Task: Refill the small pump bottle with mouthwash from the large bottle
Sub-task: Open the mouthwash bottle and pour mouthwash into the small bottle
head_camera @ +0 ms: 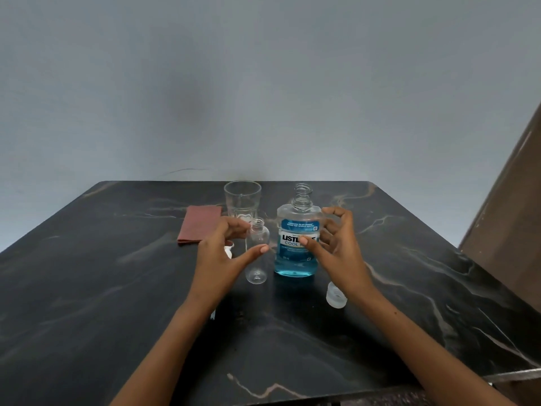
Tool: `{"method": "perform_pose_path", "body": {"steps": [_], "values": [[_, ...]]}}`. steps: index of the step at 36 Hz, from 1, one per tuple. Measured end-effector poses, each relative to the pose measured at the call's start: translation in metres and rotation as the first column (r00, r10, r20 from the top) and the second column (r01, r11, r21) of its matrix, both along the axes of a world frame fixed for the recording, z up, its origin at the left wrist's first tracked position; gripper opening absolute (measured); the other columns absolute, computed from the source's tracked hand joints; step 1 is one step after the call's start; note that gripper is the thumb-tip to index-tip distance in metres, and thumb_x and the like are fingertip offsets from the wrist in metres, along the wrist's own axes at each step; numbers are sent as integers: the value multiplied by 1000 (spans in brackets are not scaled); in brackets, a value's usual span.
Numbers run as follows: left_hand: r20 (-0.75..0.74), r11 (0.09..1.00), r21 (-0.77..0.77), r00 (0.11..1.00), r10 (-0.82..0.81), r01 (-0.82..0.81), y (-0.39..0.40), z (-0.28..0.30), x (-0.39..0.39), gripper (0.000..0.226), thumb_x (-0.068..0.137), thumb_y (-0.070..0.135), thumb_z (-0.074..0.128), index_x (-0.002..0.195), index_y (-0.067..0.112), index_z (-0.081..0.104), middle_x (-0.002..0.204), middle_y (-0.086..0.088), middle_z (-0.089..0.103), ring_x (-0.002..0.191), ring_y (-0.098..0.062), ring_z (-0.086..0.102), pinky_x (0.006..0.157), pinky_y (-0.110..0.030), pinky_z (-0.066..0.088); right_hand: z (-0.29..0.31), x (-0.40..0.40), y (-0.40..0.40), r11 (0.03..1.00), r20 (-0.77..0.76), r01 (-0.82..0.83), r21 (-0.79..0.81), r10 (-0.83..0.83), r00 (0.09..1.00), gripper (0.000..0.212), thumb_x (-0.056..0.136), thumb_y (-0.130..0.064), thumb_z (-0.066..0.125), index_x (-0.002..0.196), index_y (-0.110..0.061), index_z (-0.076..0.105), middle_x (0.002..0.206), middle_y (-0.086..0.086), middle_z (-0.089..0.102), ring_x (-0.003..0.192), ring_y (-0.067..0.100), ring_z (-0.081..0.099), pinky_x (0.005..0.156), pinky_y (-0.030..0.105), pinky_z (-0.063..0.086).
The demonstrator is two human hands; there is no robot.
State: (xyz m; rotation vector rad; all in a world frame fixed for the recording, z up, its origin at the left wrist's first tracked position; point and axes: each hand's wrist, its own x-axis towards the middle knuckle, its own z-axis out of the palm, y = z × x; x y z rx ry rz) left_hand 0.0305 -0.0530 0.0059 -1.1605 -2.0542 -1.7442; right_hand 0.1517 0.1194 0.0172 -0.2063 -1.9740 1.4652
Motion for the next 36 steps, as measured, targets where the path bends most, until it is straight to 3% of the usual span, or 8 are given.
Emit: {"method": "perform_pose_path", "body": {"steps": [7, 12, 20, 26, 30, 33, 36], "values": [[18, 1000, 16, 1000, -2, 2, -1, -1, -2, 45, 66, 46, 76, 102, 25, 59, 97, 17, 66, 94, 7, 63, 80, -8, 49, 10, -5, 7, 997, -3, -75, 30, 76, 997, 55, 72, -29, 74, 117, -39, 44, 122, 2, 61, 107, 20, 65, 86, 47, 56], [71, 999, 39, 997, -16, 14, -5, -1, -6, 48, 64, 48, 79, 103, 24, 63, 99, 12, 69, 91, 1, 67, 79, -21, 57, 29, -6, 11, 973, 87, -155, 172, 141, 986, 57, 72, -26, 74, 123, -30, 49, 115, 5, 66, 102, 22, 68, 86, 50, 55], [117, 997, 67, 992, -38, 31, -7, -4, -12, 43, 61, 44, 84, 94, 20, 68, 97, 8, 74, 88, -6, 71, 79, -40, 60, 59, -6, 18, 865, 256, -255, 431, 154, 954, 53, 78, -12, 73, 124, -34, 54, 114, -5, 67, 104, 11, 65, 87, 38, 57], [150, 992, 109, 985, -82, 66, -8, -2, -11, 37, 58, 44, 85, 87, 28, 69, 95, 7, 75, 88, -10, 72, 78, -39, 60, 78, -7, 25, 769, 354, -362, 527, 189, 916, 58, 80, -9, 71, 128, -35, 52, 115, -19, 63, 101, 7, 66, 80, 26, 58], [160, 987, 132, 980, -117, 96, -9, -1, -11, 34, 57, 42, 85, 86, 32, 70, 96, 11, 75, 88, -9, 72, 77, -29, 60, 84, -9, 30, 735, 413, -424, 529, 213, 885, 63, 81, -9, 71, 133, -37, 49, 114, -13, 67, 94, 1, 68, 73, 19, 57], [172, 984, 142, 977, -128, 104, -9, -2, -12, 33, 58, 40, 86, 86, 32, 71, 96, 7, 76, 89, -12, 73, 77, -31, 60, 89, -11, 32, 696, 458, -464, 548, 214, 862, 64, 82, -8, 70, 135, -36, 48, 115, -11, 67, 91, -8, 65, 70, 10, 52], [163, 983, 145, 977, -136, 112, -9, -2, -13, 34, 57, 44, 86, 86, 32, 71, 95, 5, 76, 89, -12, 73, 76, -32, 60, 93, -13, 34, 669, 476, -481, 567, 211, 854, 64, 82, -6, 69, 134, -37, 48, 116, -13, 67, 94, -7, 65, 73, 11, 53]]}}
